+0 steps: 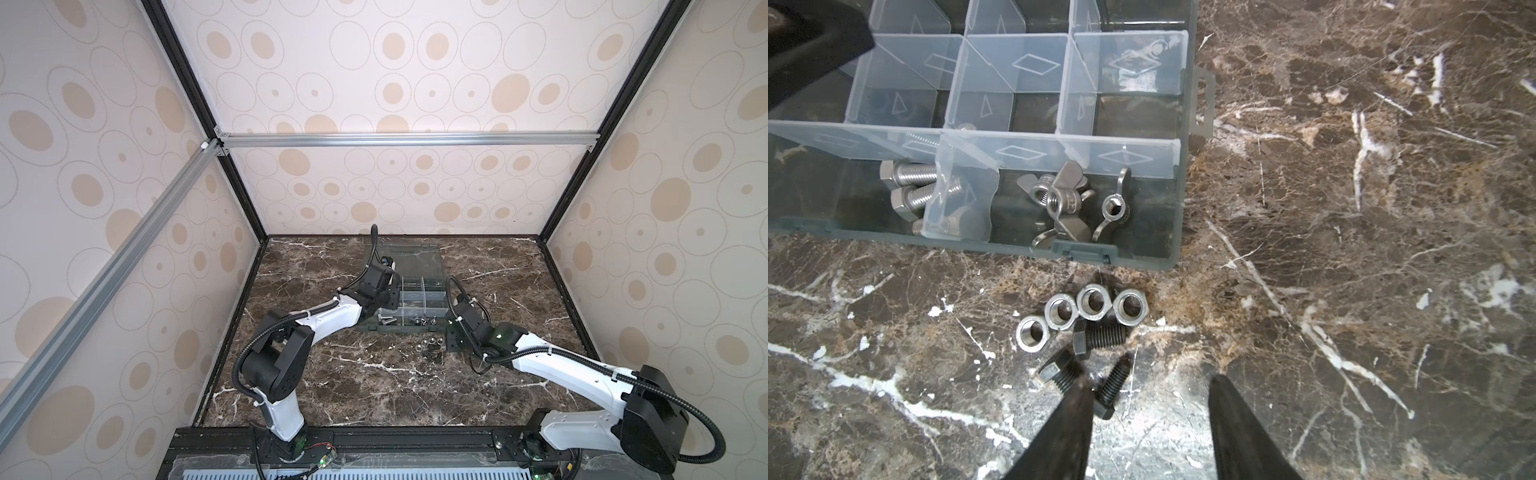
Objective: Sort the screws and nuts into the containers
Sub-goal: 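Lift the silver nut over the organizer and release it into a compartment, then withdraw the left gripper while the right gripper moves toward the silver nuts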
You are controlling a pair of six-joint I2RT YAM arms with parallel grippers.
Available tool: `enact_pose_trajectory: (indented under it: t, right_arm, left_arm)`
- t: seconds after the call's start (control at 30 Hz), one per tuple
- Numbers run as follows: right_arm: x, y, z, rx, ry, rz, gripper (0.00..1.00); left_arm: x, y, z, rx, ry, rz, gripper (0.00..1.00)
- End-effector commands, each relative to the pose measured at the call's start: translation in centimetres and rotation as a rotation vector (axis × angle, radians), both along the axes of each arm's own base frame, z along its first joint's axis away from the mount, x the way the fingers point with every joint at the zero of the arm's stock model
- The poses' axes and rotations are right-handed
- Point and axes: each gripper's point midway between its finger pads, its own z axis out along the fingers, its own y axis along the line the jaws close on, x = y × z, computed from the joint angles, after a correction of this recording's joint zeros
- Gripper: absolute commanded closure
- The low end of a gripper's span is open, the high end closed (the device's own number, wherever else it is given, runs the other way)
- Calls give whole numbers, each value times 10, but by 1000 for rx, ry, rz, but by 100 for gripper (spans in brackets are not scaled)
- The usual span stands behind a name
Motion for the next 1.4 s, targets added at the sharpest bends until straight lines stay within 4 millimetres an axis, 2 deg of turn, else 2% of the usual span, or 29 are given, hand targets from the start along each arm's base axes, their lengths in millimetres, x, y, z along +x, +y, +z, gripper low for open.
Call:
enact_pose_trajectory:
  t: [0.0,0.33,0.73,0.9,1.37]
  right_arm:
    - [0,-5,-1,-14,0,-4,51]
    - [6,41,-11,54,81,151,52]
    - [9,87,-41,46,198,293,51]
    - [3,97,-53,44,243,321,51]
    - [-16,117,-74,3,296,396,52]
  left_arm:
    - [-9,10,29,-65,-61,26,58]
    - [-52,42,31,-98,-59,78,57]
    - [-95,76,32,-114,-69,132,55]
    - [-104,86,27,-125,-66,160,54]
    - [-116,93,23,-160,-55,184,54]
